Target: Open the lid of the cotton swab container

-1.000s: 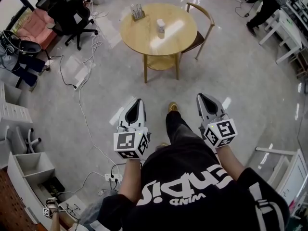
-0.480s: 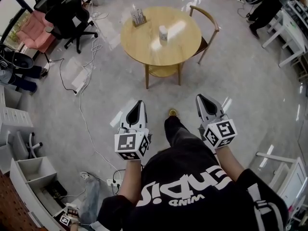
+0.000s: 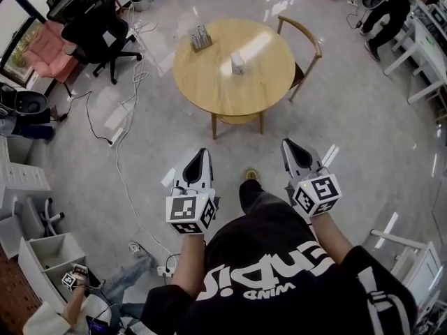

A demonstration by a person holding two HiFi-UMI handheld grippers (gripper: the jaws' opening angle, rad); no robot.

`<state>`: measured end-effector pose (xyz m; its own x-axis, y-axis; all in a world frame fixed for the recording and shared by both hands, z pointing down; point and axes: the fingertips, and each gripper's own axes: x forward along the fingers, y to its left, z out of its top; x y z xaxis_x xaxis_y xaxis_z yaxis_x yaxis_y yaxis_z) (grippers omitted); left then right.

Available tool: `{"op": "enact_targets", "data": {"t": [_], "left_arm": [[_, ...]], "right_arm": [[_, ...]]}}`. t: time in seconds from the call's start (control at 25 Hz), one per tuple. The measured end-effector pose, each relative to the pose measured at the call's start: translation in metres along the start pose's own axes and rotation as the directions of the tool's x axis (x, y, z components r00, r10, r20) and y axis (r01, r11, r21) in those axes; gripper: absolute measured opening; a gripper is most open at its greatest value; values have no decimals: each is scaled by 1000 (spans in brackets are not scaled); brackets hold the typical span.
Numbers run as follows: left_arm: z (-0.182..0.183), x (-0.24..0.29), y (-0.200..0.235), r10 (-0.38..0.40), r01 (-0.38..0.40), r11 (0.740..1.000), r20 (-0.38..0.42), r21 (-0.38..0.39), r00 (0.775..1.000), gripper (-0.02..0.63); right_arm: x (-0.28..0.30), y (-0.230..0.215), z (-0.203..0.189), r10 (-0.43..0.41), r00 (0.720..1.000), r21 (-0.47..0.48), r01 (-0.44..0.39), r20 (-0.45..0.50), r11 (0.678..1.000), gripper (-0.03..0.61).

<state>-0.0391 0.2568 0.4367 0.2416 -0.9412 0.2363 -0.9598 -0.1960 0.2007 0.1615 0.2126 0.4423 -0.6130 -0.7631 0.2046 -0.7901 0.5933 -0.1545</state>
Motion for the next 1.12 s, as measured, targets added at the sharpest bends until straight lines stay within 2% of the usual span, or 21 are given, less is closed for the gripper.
{"op": "enact_targets", "data": {"t": [0.56,0.92,1.12], "left_arm": [[52,102,10,53,-52,998,4,-17,999,9],[71,147,20,102,-101,995,23,-24,995,9],[69,162,32,115,-114,993,12,-24,993,9]], "right_arm": [[89,-69,50,76,997,-7,-76,-16,997,2],[147,-95,68,156,988,-29,-156,-23,987,2],[169,-98,66,176,984,-24,-177,-29,984,2]]}}
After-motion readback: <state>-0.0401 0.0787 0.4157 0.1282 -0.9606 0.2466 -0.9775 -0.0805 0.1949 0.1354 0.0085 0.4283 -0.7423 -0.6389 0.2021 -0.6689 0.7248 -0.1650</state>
